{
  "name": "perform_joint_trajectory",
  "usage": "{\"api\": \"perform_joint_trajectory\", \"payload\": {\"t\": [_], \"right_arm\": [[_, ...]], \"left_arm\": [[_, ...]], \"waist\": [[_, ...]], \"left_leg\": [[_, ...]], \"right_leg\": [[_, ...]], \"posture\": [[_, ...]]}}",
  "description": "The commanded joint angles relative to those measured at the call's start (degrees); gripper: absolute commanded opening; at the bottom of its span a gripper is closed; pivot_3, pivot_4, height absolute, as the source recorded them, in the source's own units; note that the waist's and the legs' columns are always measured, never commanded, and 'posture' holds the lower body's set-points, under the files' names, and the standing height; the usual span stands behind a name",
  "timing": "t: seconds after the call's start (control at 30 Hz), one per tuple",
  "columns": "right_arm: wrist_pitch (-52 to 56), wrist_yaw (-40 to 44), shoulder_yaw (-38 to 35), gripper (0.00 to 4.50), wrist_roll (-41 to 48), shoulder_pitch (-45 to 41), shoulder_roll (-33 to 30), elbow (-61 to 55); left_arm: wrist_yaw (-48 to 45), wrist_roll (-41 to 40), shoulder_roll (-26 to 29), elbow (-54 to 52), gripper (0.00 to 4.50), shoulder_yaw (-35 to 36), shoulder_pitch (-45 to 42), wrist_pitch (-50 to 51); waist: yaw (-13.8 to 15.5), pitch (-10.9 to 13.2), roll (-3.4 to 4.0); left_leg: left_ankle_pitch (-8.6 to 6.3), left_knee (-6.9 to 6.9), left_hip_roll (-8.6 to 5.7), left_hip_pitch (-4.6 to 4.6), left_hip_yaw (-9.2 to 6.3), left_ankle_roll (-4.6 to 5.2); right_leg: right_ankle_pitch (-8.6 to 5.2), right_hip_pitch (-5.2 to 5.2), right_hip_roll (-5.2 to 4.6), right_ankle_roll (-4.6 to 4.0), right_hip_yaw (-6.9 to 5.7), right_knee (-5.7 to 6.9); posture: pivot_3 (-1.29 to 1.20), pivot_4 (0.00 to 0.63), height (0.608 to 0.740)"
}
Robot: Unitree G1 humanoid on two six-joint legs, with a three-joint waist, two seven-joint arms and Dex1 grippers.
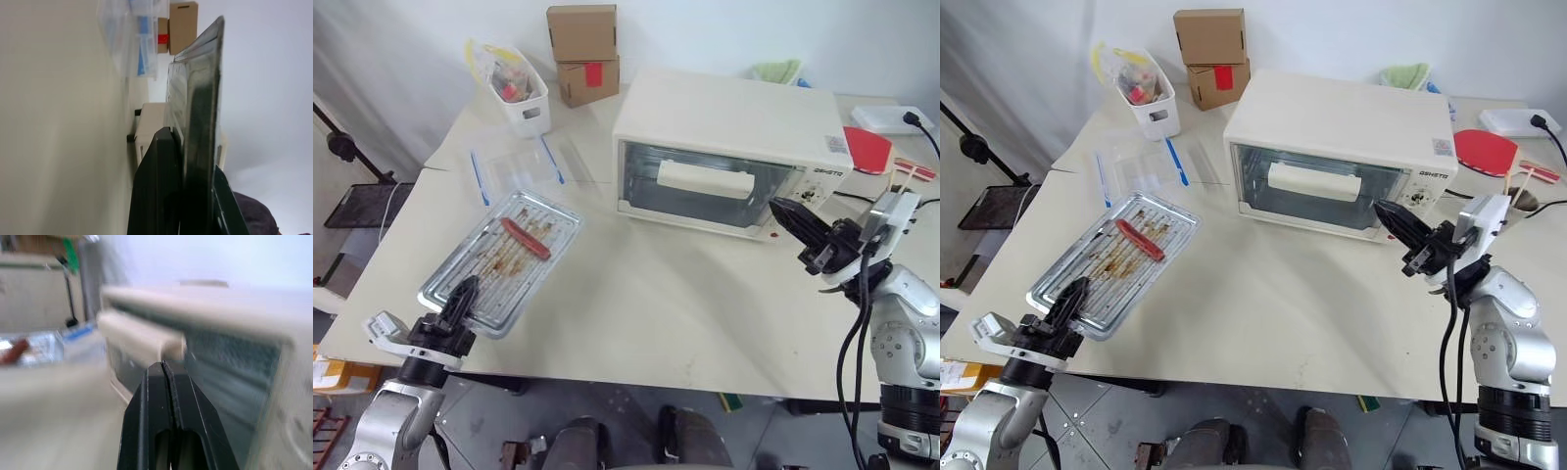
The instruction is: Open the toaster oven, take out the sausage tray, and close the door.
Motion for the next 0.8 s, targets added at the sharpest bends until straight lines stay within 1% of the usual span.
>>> {"api": "perform_joint_trajectory", "payload": {"t": [0.03, 0.07, 0.17, 0.23, 0.3, 0.33, 0.4, 0.47, 0.57, 0.7, 0.8], "right_arm": [[2.8, 3.6, -1.9, 0.02, 2.6, 3.5, -3.4, -4.0], [3.6, 4.6, -2.1, 0.02, 2.9, 4.9, -4.3, -4.4], [1.2, 7.9, -3.3, 0.61, 1.1, 9.7, -6.1, -5.1], [-2.1, 11.7, -4.3, 1.24, -1.3, 14.4, -7.5, -5.5], [-3.5, 13.6, -6.0, 1.88, -1.8, 18.6, -8.1, -6.1], [-3.7, 13.8, -6.5, 2.17, -1.7, 19.8, -8.2, -6.5], [-4.7, 14.7, -7.9, 2.85, -2.2, 23.2, -8.3, -7.8], [-4.7, 14.6, -9.8, 3.50, -2.5, 27.3, -8.2, -10.1], [-4.0, 14.2, -11.5, 4.47, -2.7, 32.7, -7.9, -13.8], [-3.5, 12.4, -15.0, 4.47, -2.5, 41.5, -5.7, -19.1], [-3.8, 10.8, -16.9, 4.47, -2.2, 45.9, -3.8, -22.2]], "left_arm": [[-2.1, -1.3, 2.3, -2.0, 0.00, -1.9, 0.4, 1.6], [-2.3, -1.3, 3.4, -1.2, 0.00, -2.8, 0.3, 2.6], [-2.9, -1.3, 7.0, 2.4, 0.00, -6.0, -1.0, 6.2], [-3.5, -1.3, 10.6, 6.4, 0.00, -8.4, -3.9, 9.4], [-4.1, -1.3, 13.7, 10.8, 0.00, -10.7, -7.0, 12.3], [-4.5, -1.3, 14.7, 12.5, 0.00, -11.2, -8.0, 13.4], [-5.5, -1.3, 18.5, 16.4, 0.00, -14.6, -10.6, 16.7], [-6.0, -1.3, 21.5, 21.1, 0.00, -19.6, -15.1, 19.8], [-6.9, -1.3, 23.7, 26.5, 0.00, -24.6, -20.5, 22.5], [-8.3, -1.3, 25.2, 34.4, 0.00, -32.9, -28.5, 26.2], [-10.0, 1.0, 24.9, 39.1, 0.00, -37.2, -33.5, 28.1]], "waist": [[0.4, 0.0, 0.00], [0.4, 0.0, 0.00], [0.4, 0.0, 0.00], [0.2, 0.0, 0.04], [0.4, 0.0, 0.04], [0.3, 0.0, 0.04], [0.3, 0.0, 0.06], [0.1, 0.0, 0.07], [0.4, 0.0, 0.08], [0.5, 0.0, 0.09], [0.8, 0.0, 0.09]], "left_leg": [[0.00, -0.02, 0.00, 0.00, -0.01, 0.01], [-0.01, -0.04, -0.03, -0.02, -0.05, 0.04], [0.03, -0.06, -0.05, -0.04, -0.08, 0.24], [0.03, -0.10, -0.06, -0.05, -0.06, 0.25], [0.05, -0.13, -0.07, -0.04, -0.07, 0.28], [0.06, -0.13, -0.06, -0.04, -0.08, 0.26], [0.08, -0.14, -0.06, -0.02, -0.06, 0.24], [0.10, -0.15, -0.05, 0.02, -0.05, 0.19], [0.07, -0.16, -0.06, 0.04, -0.05, 0.02], [0.02, -0.21, -0.08, 0.05, -0.07, -0.10], [0.03, -0.24, -0.12, 0.05, -0.08, -0.11]], "right_leg": [[0.00, 0.00, 0.00, 0.00, -0.01, -0.03], [0.00, 0.01, -0.02, 0.00, -0.01, -0.06], [0.00, 0.04, -0.02, 0.00, 0.00, -0.15], [0.00, 0.04, -0.02, 0.01, 0.01, -0.20], [0.01, 0.04, 0.00, 0.02, -0.01, -0.18], [0.01, 0.04, 0.03, 0.02, -0.04, -0.18], [0.01, 0.05, 0.03, 0.02, -0.02, -0.14], [0.02, 0.05, 0.05, 0.03, 0.00, -0.10], [0.02, 0.05, 0.03, 0.03, 0.01, -0.02], [0.02, 0.04, 0.03, 0.04, 0.00, 0.01], [0.04, 0.04, 0.05, 0.07, -0.02, -0.01]], "posture": [[0.00, 0.150, 0.740], [0.00, 0.150, 0.740], [0.00, 0.150, 0.740], [0.00, 0.150, 0.740], [0.00, 0.150, 0.740], [0.00, 0.150, 0.740], [0.00, 0.150, 0.740], [0.00, 0.150, 0.740], [0.00, 0.150, 0.740], [0.00, 0.150, 0.740], [0.00, 0.150, 0.740]]}}
